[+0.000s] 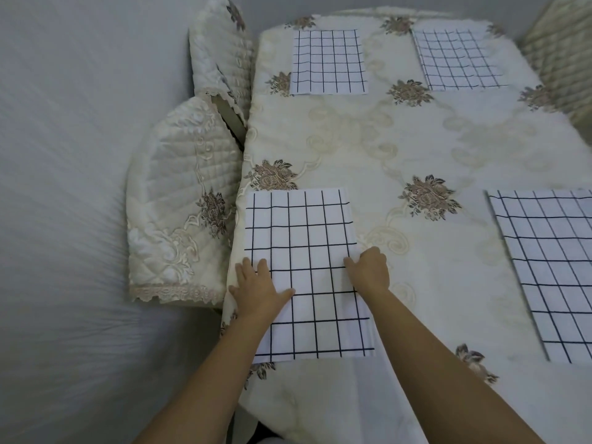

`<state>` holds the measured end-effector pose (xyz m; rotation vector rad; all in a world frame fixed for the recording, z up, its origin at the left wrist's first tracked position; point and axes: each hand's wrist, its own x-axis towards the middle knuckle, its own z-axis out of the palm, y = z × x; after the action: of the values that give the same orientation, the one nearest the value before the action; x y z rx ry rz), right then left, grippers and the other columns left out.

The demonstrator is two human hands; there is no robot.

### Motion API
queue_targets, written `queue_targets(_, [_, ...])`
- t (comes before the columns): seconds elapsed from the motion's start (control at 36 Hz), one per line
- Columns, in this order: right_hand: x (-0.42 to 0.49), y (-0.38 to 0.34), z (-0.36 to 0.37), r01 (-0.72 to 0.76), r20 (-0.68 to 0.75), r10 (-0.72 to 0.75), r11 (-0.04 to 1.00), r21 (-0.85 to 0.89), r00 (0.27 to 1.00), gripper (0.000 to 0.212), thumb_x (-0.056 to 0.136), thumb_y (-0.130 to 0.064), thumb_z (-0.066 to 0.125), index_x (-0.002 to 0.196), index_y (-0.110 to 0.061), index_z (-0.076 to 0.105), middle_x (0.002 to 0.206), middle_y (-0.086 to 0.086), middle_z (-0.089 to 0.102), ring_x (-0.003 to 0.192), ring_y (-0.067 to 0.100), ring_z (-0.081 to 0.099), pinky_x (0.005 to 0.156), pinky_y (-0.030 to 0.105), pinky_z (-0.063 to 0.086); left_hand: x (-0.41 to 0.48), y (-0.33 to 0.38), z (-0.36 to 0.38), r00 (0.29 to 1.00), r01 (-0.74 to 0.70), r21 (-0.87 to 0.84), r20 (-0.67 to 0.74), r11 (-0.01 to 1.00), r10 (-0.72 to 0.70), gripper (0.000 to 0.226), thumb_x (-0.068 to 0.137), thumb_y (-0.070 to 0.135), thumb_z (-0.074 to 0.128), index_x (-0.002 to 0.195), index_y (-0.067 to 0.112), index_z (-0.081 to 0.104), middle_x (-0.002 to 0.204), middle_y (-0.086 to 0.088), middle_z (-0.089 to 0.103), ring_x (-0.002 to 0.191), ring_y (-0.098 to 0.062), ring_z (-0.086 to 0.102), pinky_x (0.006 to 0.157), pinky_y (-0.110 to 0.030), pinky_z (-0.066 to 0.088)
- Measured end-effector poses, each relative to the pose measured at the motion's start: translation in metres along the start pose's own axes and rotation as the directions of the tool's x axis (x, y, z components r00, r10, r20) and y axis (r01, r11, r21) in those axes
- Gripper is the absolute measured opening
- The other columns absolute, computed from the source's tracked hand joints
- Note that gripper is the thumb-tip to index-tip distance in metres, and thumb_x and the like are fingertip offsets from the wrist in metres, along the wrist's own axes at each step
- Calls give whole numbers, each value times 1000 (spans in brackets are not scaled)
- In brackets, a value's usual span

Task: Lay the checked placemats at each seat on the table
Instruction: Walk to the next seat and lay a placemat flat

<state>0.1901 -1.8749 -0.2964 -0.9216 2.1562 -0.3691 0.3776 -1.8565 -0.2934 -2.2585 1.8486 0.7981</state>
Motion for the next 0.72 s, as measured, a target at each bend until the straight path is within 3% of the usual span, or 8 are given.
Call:
queue_targets(0.06, [3,2,1,24,9,-24,1000,5,1000,18,88,-23,57,82,-10,46,96,14,44,72,24,49,60,26,36,0,-1,0,1000,5,3,-5,1000,-5,89,80,55,61,145,15,17,156,-13,0,144,-30,-4,112,-55,16])
queue_targets(0.11, [11,7,5,29,13,-29,1000,-1,999,40,88,-21,54,60,-18,26,85,7,37,54,14,30,47,23,22,0,-2,0,1000,8,2,-6,1000,-8,89,80,54,61,145,15,16,156,-13,0,144,-29,-4,112,-55,17])
queue_targets(0.22, [12,8,1,65,33,-64,998,-7,997,43,90,-15,50,55,-19,25,63,1,28,52,9,22,46,24,15,0,-2,0,1000,12,-16,-3,1000,-12,89,80,53,62,146,15,16,156,-13,0,145,-29,-4,112,-55,17])
queue_targets(0.36, [6,10,-10,83,41,-83,996,-11,996,47,90,-9,49,48,-14,29,51,0,31,46,12,28,44,24,19,-1,3,0,1000,14,-26,14,1000,-14,90,80,53,62,146,15,14,156,-12,-2,145,-28,-6,112,-55,17])
queue_targets(0.72, [9,49,-47,21,0,-21,1000,19,1000,47,89,-9,51,48,-13,29,49,1,31,45,13,30,44,25,21,-12,40,16,994,-90,3,69,996,89,90,82,51,61,147,15,11,156,-11,-8,145,-27,-9,113,-55,14])
